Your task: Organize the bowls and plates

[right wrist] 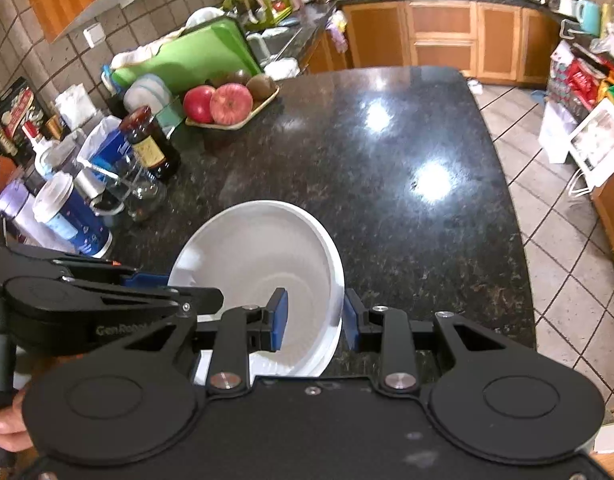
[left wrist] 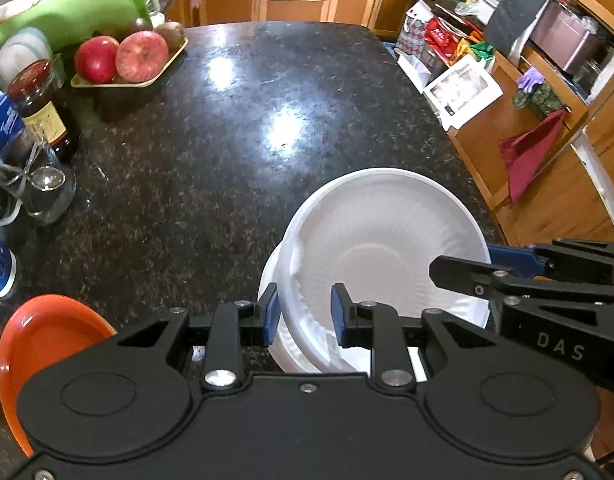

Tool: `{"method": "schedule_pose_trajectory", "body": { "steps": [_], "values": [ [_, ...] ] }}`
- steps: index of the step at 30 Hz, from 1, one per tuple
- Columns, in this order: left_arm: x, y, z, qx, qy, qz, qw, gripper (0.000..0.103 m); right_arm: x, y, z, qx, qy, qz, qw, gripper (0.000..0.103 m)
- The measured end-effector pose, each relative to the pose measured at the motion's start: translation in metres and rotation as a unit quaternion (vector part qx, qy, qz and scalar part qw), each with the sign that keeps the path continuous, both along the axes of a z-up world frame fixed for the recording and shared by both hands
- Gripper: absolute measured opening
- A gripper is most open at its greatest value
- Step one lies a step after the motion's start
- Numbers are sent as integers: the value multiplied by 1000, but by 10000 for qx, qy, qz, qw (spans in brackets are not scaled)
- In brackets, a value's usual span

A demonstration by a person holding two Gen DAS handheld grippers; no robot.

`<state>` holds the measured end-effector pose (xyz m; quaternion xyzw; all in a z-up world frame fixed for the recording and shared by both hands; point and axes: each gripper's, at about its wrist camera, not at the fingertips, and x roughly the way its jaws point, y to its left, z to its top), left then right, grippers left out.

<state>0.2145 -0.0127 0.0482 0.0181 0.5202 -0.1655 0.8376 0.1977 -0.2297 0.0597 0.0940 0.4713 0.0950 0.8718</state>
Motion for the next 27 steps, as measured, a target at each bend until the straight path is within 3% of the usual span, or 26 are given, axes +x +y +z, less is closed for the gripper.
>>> {"method": "schedule_pose_trajectory", "body": {
  "steps": [11,27],
  "values": [
    [-8,-7,2,327,-304,-5,9990,33,13,-7,-12,71,155,264,9995,32],
    [-10,7,5,393,-619,79,9973,33,19,-3,-17,-65,72,160,9998,32]
  ]
}}
